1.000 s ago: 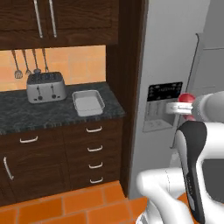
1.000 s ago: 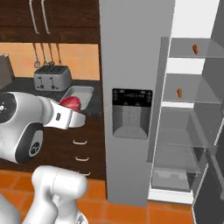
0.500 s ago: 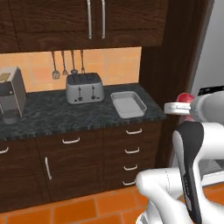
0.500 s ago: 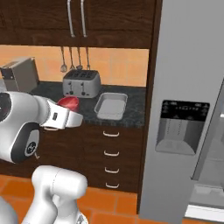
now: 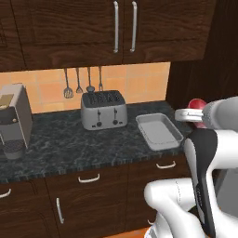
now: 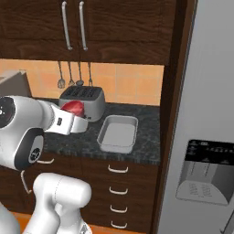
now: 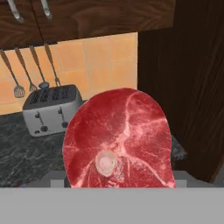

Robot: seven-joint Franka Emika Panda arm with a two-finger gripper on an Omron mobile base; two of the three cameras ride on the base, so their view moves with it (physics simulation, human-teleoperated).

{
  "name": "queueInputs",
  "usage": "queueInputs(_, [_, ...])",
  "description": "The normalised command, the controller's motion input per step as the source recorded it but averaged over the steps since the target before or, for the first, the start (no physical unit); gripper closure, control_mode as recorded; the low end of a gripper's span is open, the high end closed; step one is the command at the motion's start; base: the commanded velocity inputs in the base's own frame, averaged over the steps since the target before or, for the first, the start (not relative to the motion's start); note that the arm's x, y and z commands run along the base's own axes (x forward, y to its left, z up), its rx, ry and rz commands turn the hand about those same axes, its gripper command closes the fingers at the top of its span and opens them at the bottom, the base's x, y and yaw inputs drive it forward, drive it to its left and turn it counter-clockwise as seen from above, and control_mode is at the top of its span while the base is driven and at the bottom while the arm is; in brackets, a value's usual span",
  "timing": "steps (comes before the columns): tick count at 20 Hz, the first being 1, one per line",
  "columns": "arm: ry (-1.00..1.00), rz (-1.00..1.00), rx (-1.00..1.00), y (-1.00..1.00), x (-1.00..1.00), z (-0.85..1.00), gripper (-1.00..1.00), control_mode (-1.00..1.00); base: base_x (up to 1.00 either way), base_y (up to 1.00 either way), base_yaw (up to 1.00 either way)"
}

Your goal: Place one carrot and one steak in each tupperware on the nearby counter, to pack two identical lunches.

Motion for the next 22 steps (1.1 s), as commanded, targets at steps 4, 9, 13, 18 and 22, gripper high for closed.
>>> queueInputs(4, [0.0, 0.0, 0.0, 0.0, 0.0, 0.0, 1.0, 1.0, 0.63, 0.0, 0.06])
queueInputs(9, [0.17, 0.05, 0.04, 0.0, 0.46, -0.82, 1.0, -1.0, 0.0, 0.0, 0.0])
queueInputs(13, [0.01, 0.0, -0.1, 0.11, 0.55, -0.68, 1.0, -1.0, 0.0, 0.0, 0.0])
queueInputs(18, [0.0, 0.0, -0.07, 0.0, 0.53, -0.54, 1.0, -1.0, 0.0, 0.0, 0.0])
queueInputs(22, [0.01, 0.01, -0.02, -0.17, 0.38, -0.38, 1.0, -1.0, 0.0, 0.0, 0.0])
